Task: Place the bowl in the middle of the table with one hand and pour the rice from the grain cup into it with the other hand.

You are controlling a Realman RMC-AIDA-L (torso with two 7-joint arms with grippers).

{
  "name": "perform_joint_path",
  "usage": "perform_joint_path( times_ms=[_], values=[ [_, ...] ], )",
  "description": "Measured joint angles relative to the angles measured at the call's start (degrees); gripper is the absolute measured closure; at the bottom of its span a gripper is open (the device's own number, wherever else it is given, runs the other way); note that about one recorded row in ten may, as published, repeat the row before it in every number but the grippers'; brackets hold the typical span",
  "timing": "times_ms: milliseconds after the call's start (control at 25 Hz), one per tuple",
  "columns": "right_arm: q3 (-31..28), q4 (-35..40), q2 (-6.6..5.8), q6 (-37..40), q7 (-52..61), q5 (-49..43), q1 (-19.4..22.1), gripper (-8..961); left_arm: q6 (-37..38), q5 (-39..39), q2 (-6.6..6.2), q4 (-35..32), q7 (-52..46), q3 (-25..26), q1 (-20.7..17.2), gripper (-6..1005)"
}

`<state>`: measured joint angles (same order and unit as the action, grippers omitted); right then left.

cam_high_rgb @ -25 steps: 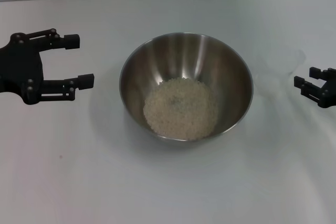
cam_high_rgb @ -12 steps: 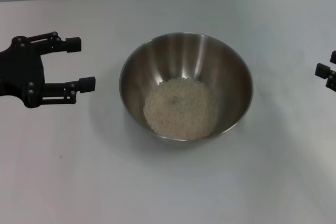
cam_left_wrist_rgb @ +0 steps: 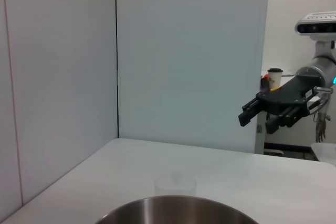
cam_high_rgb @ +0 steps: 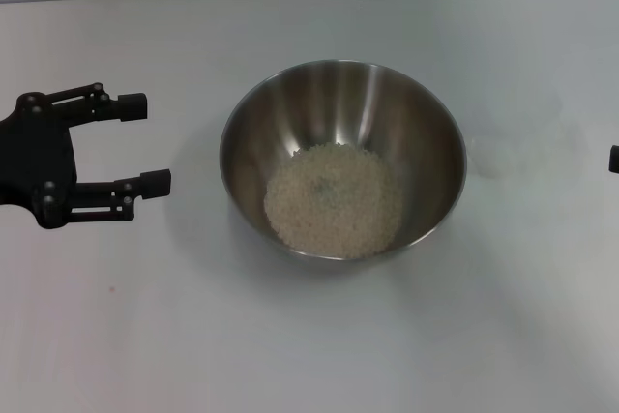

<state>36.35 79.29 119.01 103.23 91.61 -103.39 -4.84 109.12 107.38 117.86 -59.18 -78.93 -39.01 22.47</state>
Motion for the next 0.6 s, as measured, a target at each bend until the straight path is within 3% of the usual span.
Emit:
perform_joint_path(
  times_ms=[280,600],
  values=[
    [-0.5,3.2,-0.05,3.4,1.1,-2.7,-1.4,288,1.2,-0.1,-0.01,-0.4,-0.4,0.1,-0.6,157],
    [-1.1,3.1,-0.28,7.7,1.4,-2.9,-2.3,194,1.4,0.0,-0.40,0.1,0.0,0.0,-1.1,157]
  ],
)
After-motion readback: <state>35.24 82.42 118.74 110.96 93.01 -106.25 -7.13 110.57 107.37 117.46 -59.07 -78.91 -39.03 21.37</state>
